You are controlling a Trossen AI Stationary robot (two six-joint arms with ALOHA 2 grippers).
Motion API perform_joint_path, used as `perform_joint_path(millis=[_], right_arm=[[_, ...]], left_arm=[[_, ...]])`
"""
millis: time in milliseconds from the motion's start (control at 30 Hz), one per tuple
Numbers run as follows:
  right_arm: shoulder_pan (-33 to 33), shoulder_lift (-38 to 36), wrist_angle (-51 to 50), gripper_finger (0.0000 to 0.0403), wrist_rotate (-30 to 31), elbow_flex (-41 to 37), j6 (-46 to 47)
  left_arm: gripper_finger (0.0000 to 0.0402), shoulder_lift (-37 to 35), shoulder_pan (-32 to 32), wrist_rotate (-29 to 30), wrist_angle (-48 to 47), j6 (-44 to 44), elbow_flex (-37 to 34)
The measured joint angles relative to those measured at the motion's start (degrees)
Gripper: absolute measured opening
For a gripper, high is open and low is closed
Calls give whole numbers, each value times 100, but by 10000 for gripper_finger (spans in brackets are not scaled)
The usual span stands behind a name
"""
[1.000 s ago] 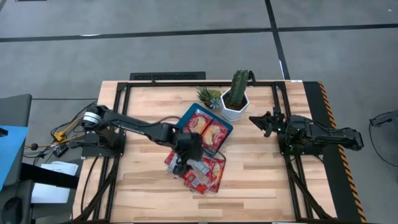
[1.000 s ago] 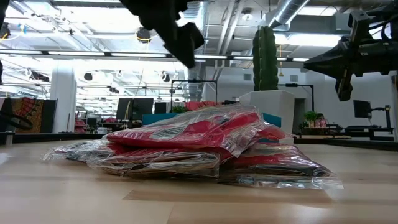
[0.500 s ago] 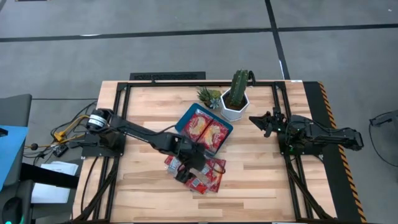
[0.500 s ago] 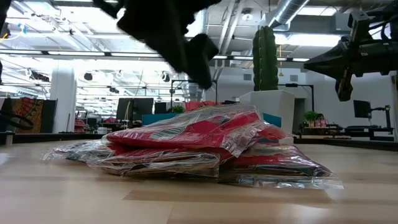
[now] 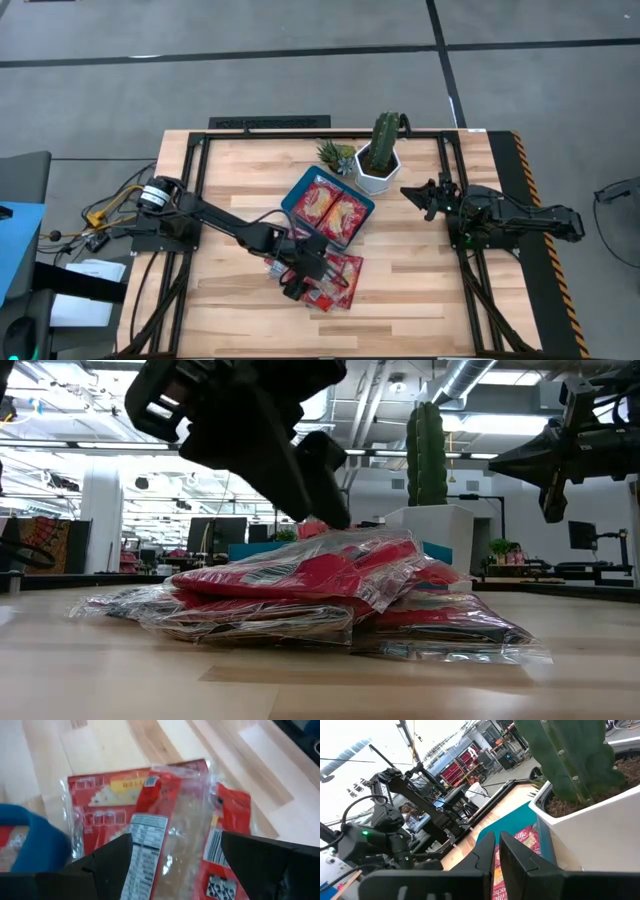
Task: Sort popcorn bags into baskets
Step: Put the popcorn bag into the blue bin
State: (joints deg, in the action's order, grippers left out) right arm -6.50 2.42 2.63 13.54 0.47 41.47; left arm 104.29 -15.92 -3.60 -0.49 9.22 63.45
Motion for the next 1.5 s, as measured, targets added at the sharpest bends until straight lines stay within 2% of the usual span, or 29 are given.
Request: perform_joint_path(millis=[300, 433, 533, 867, 933, 1233, 1500], right_arm=[[0, -2, -2, 52, -4, 0, -13], [0, 18, 6, 52, -13, 0, -8], [0, 24, -2, 52, -37, 0, 7], [0, 26, -2, 52, -28, 0, 7], [0, 26, -2, 52, -26, 0, 7], [0, 26, -2, 52, -22, 0, 7], [-2, 26, -2, 52, -19, 0, 3]], left_arm=[[292, 499, -181, 335, 56, 357, -46], [272, 643, -180, 539, -123, 298, 64], [232, 633, -158, 541, -354, 253, 107], [32, 625, -160, 574, -899, 83, 370], [9, 625, -160, 517, -1053, 58, 540], [0, 643, -158, 531, -2181, -200, 1303], [0, 500, -158, 819, -3422, -495, 1904]])
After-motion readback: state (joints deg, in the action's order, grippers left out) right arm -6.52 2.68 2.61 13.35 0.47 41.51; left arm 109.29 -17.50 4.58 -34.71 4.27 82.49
